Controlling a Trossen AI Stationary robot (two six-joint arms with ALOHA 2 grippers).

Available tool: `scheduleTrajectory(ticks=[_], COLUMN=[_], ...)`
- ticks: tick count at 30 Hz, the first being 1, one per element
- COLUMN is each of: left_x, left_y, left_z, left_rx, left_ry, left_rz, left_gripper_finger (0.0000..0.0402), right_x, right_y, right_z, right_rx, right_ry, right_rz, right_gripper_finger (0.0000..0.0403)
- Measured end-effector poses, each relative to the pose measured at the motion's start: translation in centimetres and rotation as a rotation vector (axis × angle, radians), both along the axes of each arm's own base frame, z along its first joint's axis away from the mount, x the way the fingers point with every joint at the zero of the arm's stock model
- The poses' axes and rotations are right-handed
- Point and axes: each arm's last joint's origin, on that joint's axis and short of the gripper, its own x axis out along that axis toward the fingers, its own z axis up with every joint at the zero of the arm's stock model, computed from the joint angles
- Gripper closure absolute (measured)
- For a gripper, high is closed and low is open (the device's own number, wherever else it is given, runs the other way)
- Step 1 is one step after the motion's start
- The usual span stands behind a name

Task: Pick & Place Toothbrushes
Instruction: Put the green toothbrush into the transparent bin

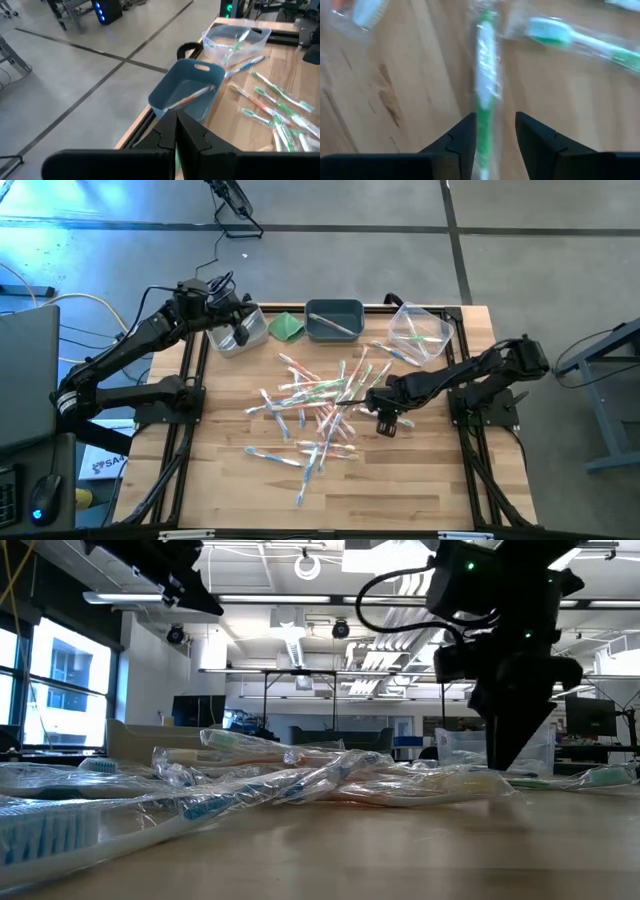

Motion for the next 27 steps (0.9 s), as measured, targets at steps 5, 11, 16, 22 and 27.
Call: scheduleTrajectory(ticks=[5, 11, 16, 22, 27], left_x=[0.0, 0.0, -0.1, -0.1, -0.1], left_y=[0.0, 0.0, 0.0, -0.1, -0.1], left_z=[-0.1, -0.1, -0.2, -0.3, -0.3], left_rx=[-0.009, -0.009, -0.014, -0.017, -0.016], left_ry=[0.010, 0.011, 0.018, 0.022, 0.023], left_rz=[0.003, 0.005, 0.005, 0.005, 0.004], left_gripper_finger=[0.0402, 0.0402, 0.0402, 0.0402, 0.0402], right_x=[0.2, 0.5, 0.5, 0.5, 0.5], right_y=[0.2, 0.2, 0.2, 0.2, 0.4], right_z=[-1.1, -1.6, -1.6, -1.6, -1.6], right_rx=[0.007, 0.005, 0.001, 0.011, 0.065], right_ry=[0.043, 0.049, 0.049, 0.050, 0.049], right_rz=[0.020, 0.019, 0.033, 0.036, 0.048], right_gripper_finger=[0.0276, 0.0277, 0.0292, 0.0348, 0.0382])
